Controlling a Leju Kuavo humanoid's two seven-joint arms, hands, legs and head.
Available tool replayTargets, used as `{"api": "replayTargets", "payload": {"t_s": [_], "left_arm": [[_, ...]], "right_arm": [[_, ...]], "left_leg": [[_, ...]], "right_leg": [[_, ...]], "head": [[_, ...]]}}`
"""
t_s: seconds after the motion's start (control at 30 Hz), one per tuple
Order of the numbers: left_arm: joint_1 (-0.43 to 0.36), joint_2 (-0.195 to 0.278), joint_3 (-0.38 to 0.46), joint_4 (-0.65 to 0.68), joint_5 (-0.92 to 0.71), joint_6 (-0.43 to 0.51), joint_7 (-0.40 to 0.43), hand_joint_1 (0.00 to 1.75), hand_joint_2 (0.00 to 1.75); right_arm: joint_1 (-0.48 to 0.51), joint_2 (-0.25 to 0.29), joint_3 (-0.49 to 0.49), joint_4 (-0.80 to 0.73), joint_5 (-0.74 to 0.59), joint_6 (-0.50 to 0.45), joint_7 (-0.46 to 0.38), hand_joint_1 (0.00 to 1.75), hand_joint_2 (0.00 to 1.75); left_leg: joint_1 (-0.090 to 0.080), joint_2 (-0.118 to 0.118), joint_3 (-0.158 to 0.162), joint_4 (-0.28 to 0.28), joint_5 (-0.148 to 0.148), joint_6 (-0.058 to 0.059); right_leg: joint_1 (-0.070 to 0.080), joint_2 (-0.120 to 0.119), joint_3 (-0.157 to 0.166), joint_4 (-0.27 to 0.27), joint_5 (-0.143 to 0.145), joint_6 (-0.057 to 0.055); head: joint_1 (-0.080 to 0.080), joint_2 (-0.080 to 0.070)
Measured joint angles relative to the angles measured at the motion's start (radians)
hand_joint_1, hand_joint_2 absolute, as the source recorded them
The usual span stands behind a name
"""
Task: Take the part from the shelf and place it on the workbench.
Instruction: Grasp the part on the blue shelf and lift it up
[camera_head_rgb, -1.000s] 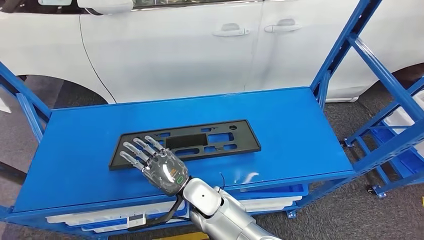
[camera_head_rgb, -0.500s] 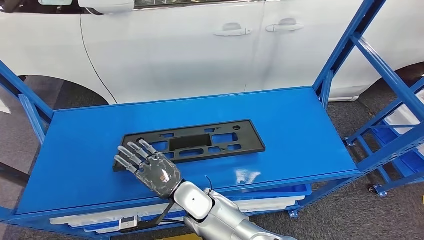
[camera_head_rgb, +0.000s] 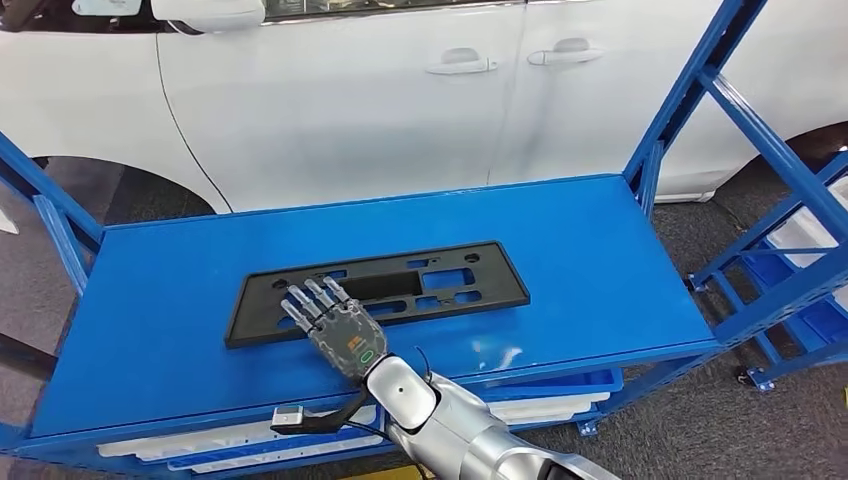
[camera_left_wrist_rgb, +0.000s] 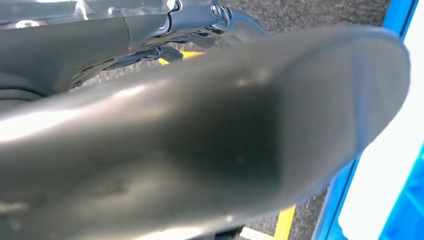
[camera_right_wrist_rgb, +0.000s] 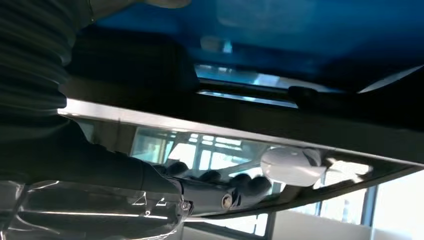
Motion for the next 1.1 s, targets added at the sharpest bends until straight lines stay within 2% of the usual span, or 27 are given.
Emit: {"api": "replayTargets", "payload": {"t_s": [0.07, 0.1, 0.17, 0.23, 0.27, 0.3, 0.33, 0.4, 0.43, 0.47, 0.57, 0.63, 0.67, 0.73, 0.77, 0.8, 0.83, 0.87, 0.9, 0.93, 0.97, 1.0, 1.1], "left_arm": [[0.001, 0.000, 0.000, 0.000, 0.000, -0.001, -0.001, 0.00, 0.00], [0.000, 0.001, 0.000, 0.000, 0.000, -0.001, -0.001, 0.00, 0.00], [-0.001, 0.002, 0.000, 0.000, 0.000, -0.001, -0.002, 0.00, 0.00], [-0.001, 0.002, 0.000, 0.000, 0.000, -0.001, -0.002, 0.00, 0.00], [-0.001, 0.003, 0.000, 0.000, 0.000, -0.001, -0.002, 0.00, 0.00], [-0.001, 0.003, 0.000, 0.000, 0.000, -0.001, -0.002, 0.00, 0.00], [-0.001, 0.002, 0.000, 0.000, 0.000, -0.001, -0.002, 0.00, 0.00], [-0.001, 0.002, 0.000, 0.000, 0.000, -0.001, -0.002, 0.00, 0.00], [-0.001, 0.002, 0.000, 0.000, 0.000, -0.002, -0.002, 0.00, 0.00], [-0.001, 0.001, 0.000, 0.001, 0.000, -0.002, -0.002, 0.00, 0.00], [-0.001, 0.002, 0.000, 0.001, -0.003, -0.002, -0.002, 0.00, 0.00], [-0.002, 0.004, 0.000, 0.001, -0.007, -0.003, -0.002, 0.00, 0.00], [-0.002, 0.005, 0.000, 0.001, -0.009, -0.004, -0.002, 0.00, 0.00], [0.000, 0.006, 0.000, 0.001, -0.013, -0.009, -0.004, 0.00, 0.00], [0.002, 0.007, 0.000, 0.001, -0.015, -0.010, -0.004, 0.00, 0.00], [0.003, 0.008, 0.000, 0.001, -0.017, -0.012, -0.005, 0.00, 0.00], [0.004, 0.009, 0.000, 0.001, -0.018, -0.012, -0.005, 0.00, 0.00], [0.004, 0.011, 0.000, 0.001, -0.019, -0.012, -0.005, 0.00, 0.00], [0.004, 0.012, 0.000, 0.001, -0.019, -0.013, -0.005, 0.00, 0.00], [0.003, 0.012, 0.000, 0.001, -0.020, -0.015, -0.005, 0.00, 0.00], [0.002, 0.013, -0.001, 0.001, -0.021, -0.018, -0.006, 0.00, 0.00], [0.002, 0.013, -0.001, 0.001, -0.023, -0.020, -0.006, 0.00, 0.00], [0.001, 0.013, -0.001, 0.001, -0.028, -0.026, -0.010, 0.00, 0.00]], "right_arm": [[-0.014, 0.000, 0.000, 0.025, 0.000, -0.001, 0.010, 0.00, 1.75], [-0.020, -0.001, 0.000, 0.036, 0.000, -0.001, 0.012, 0.00, 1.75], [-0.029, -0.001, 0.000, 0.053, 0.000, -0.001, 0.015, 0.00, 1.75], [-0.033, -0.002, 0.000, 0.067, 0.000, -0.001, 0.016, 0.00, 1.75], [-0.033, -0.002, 0.000, 0.071, 0.000, -0.001, 0.017, 0.00, 1.75], [-0.034, -0.002, 0.000, 0.075, 0.000, -0.001, 0.017, 0.00, 1.75], [-0.036, -0.002, 0.000, 0.078, 0.000, -0.001, 0.017, 0.00, 1.75], [-0.042, -0.002, 0.000, 0.082, 0.000, -0.001, 0.017, 0.00, 1.75], [-0.044, -0.002, 0.000, 0.084, 0.000, -0.001, 0.017, 0.00, 1.75], [-0.045, -0.002, 0.000, 0.086, 0.000, -0.001, 0.018, 0.00, 1.75], [-0.048, -0.002, 0.000, 0.094, 0.006, 0.005, 0.032, 0.00, 1.75], [-0.053, -0.004, -0.001, 0.106, 0.010, 0.024, 0.062, 0.00, 1.75], [-0.056, -0.006, -0.001, 0.114, 0.011, 0.036, 0.082, 0.00, 1.75], [-0.064, -0.017, -0.004, 0.134, 0.011, 0.054, 0.126, 0.00, 1.75], [-0.069, -0.026, -0.008, 0.144, 0.012, 0.062, 0.152, 0.17, 1.75], [-0.074, -0.036, -0.013, 0.151, 0.012, 0.072, 0.179, 0.60, 1.75], [-0.080, -0.048, -0.019, 0.158, 0.012, 0.082, 0.203, 1.03, 1.75], [-0.087, -0.059, -0.025, 0.162, 0.012, 0.091, 0.221, 1.47, 1.75], [-0.095, -0.070, -0.030, 0.166, 0.012, 0.099, 0.234, 1.74, 1.75], [-0.102, -0.081, -0.036, 0.169, 0.012, 0.106, 0.245, 1.75, 1.75], [-0.108, -0.092, -0.041, 0.172, 0.013, 0.114, 0.254, 1.75, 1.75], [-0.113, -0.101, -0.047, 0.174, 0.013, 0.123, 0.262, 1.75, 1.75], [-0.118, -0.122, -0.061, 0.179, 0.014, 0.137, 0.274, 1.75, 1.75]], "left_leg": [[0.000, 0.000, 0.001, -0.002, 0.002, 0.016], [0.000, 0.000, 0.002, -0.005, 0.004, 0.022], [0.002, 0.002, 0.004, -0.009, 0.007, 0.033], [0.000, 0.003, 0.002, -0.010, 0.007, 0.036], [0.000, 0.003, 0.002, -0.010, 0.007, 0.037], [-0.001, 0.003, 0.003, -0.010, 0.007, 0.037], [-0.002, 0.002, 0.004, -0.010, 0.007, 0.037], [-0.004, 0.000, 0.007, -0.009, 0.007, 0.035], [-0.006, 0.000, 0.007, -0.009, 0.007, 0.033], [-0.007, -0.001, 0.007, -0.009, 0.007, 0.028], [-0.008, 0.001, 0.008, -0.014, 0.009, 0.011], [-0.008, 0.002, -0.003, 0.015, -0.014, 0.002], [-0.007, 0.002, -0.022, 0.061, -0.043, -0.001], [-0.005, 0.002, -0.079, 0.196, -0.109, -0.006], [-0.004, 0.002, -0.102, 0.248, -0.126, -0.008], [-0.004, 0.002, -0.108, 0.266, -0.124, -0.009], [-0.004, 0.002, -0.095, 0.244, -0.103, -0.008], [-0.004, 0.002, -0.064, 0.185, -0.070, -0.007], [-0.004, 0.003, -0.025, 0.108, -0.040, -0.004], [-0.005, 0.002, 0.007, 0.043, -0.019, 0.001], [-0.006, 0.002, 0.028, 0.001, -0.008, 0.006], [-0.008, 0.002, 0.037, -0.018, -0.008, 0.013], [-0.008, 0.003, 0.037, -0.023, -0.001, 0.033]], "right_leg": [[-0.003, 0.000, 0.000, 0.003, -0.003, 0.009], [-0.005, 0.000, -0.004, 0.016, -0.014, 0.014], [-0.008, 0.000, -0.045, 0.105, -0.066, 0.024], [-0.009, 0.000, -0.114, 0.246, -0.127, 0.028], [-0.009, 0.000, -0.137, 0.290, -0.136, 0.028], [-0.009, 0.000, -0.142, 0.299, -0.128, 0.026], [-0.008, 0.000, -0.124, 0.263, -0.101, 0.022], [-0.004, 0.000, -0.050, 0.114, -0.035, 0.007], [-0.001, 0.000, -0.020, 0.051, -0.013, 0.001], [0.003, -0.001, -0.002, 0.013, -0.003, -0.003], [0.003, 0.001, 0.003, -0.007, 0.004, -0.010], [-0.004, 0.000, 0.009, -0.020, 0.013, -0.019], [-0.007, -0.001, 0.012, -0.026, 0.016, -0.022], [-0.005, -0.002, 0.012, -0.027, 0.017, -0.025], [-0.004, -0.002, 0.013, -0.026, 0.016, -0.026], [-0.004, -0.002, 0.014, -0.026, 0.016, -0.026], [-0.004, -0.002, 0.016, -0.026, 0.016, -0.025], [-0.004, -0.002, 0.017, -0.025, 0.016, -0.024], [-0.004, -0.002, 0.019, -0.023, 0.015, -0.021], [-0.002, -0.002, 0.018, -0.020, 0.013, -0.016], [0.000, -0.002, 0.017, -0.017, 0.012, -0.010], [0.002, -0.002, 0.016, -0.016, 0.011, -0.005], [0.001, -0.001, 0.014, -0.011, 0.008, 0.013]], "head": [[0.001, 0.000], [0.003, 0.000], [0.005, 0.000], [0.007, 0.000], [0.007, 0.000], [0.007, 0.000], [0.007, 0.000], [0.007, 0.000], [0.007, 0.000], [0.007, 0.000], [0.008, 0.000], [0.007, 0.000], [0.006, 0.000], [0.006, 0.000], [0.006, 0.000], [0.006, 0.000], [0.006, 0.000], [0.006, 0.000], [0.006, 0.000], [0.006, 0.000], [0.007, 0.000], [0.008, 0.000], [0.010, 0.000]]}}
